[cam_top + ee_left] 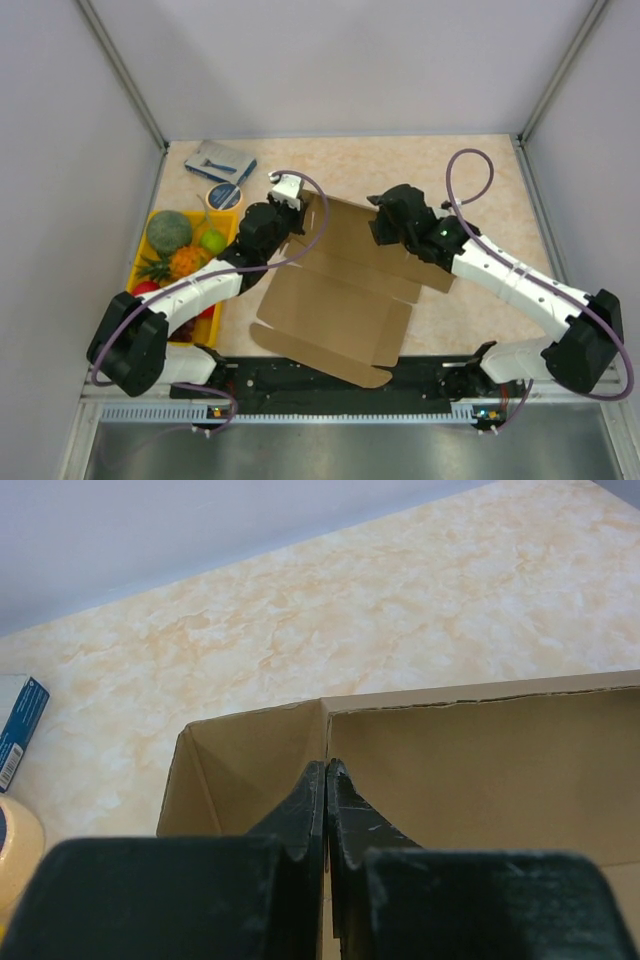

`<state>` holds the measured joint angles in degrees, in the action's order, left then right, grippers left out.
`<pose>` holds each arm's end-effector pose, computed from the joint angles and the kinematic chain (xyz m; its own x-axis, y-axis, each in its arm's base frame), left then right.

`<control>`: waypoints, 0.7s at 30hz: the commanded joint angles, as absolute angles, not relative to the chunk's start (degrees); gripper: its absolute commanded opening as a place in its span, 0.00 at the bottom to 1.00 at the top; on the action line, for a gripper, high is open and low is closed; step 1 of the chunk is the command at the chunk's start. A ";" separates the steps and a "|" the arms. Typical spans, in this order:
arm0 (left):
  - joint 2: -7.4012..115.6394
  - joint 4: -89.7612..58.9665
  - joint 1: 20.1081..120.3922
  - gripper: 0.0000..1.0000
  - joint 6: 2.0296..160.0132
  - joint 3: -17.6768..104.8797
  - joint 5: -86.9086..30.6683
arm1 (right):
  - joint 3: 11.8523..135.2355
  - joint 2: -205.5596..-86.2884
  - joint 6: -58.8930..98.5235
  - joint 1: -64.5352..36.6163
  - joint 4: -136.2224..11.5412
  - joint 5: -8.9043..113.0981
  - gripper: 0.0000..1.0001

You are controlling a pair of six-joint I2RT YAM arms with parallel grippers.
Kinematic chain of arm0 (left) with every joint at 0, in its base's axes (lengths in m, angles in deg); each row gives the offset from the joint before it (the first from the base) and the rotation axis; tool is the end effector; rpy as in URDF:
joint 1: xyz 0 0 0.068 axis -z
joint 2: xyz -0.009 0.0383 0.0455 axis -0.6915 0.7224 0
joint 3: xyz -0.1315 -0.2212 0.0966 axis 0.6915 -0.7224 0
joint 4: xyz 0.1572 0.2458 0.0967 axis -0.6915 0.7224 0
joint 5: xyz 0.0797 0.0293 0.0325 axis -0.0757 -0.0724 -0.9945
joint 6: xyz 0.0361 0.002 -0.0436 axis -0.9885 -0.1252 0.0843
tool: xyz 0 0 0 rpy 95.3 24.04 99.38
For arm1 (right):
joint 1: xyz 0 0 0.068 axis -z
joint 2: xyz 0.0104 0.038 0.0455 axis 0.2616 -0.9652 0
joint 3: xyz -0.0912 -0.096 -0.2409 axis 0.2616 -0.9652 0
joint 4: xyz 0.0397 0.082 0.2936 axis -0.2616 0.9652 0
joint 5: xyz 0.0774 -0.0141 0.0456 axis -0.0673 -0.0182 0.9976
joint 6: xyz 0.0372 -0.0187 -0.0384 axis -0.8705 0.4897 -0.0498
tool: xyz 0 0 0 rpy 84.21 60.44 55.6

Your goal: Fold the paper box

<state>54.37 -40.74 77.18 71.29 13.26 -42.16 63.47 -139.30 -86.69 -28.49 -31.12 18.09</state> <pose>0.2892 -0.1862 0.2451 -0.1076 0.0327 -0.9937 0.4614 0.8869 -0.0208 0.2516 0.2158 0.3125 -0.1575 0.9869 0.0341 0.5818 0.0648 0.8107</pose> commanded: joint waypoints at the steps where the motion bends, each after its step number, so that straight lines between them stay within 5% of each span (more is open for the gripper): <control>1: 51.84 -45.55 77.41 0.00 71.46 12.83 -42.97 | 63.83 -141.30 -99.23 -27.55 -33.14 15.36 0.57; 9: 51.75 -46.60 77.68 0.00 70.86 12.21 -42.36 | 66.37 -144.03 -99.06 -27.46 -33.49 12.55 0.47; 14: 50.96 -45.90 77.68 0.00 68.48 11.78 -41.92 | 66.55 -145.09 -98.09 -27.37 -33.58 12.38 0.15; 17: 49.21 -44.51 77.59 0.17 69.35 11.25 -44.10 | 65.33 -144.65 -97.74 -27.46 -34.28 12.37 0.02; 18: 48.33 -41.88 77.59 0.36 73.44 11.16 -44.90 | 64.89 -144.30 -97.47 -26.94 -34.89 12.55 0.00; 21: 42.90 -31.81 77.59 0.48 77.34 12.38 -44.99 | 62.95 -143.33 -95.46 -26.49 -37.44 11.94 0.00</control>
<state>50.33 -39.77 77.40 71.49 11.38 -43.50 63.54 -144.85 -88.65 -27.60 -34.42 14.33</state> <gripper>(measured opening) 0.427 0.010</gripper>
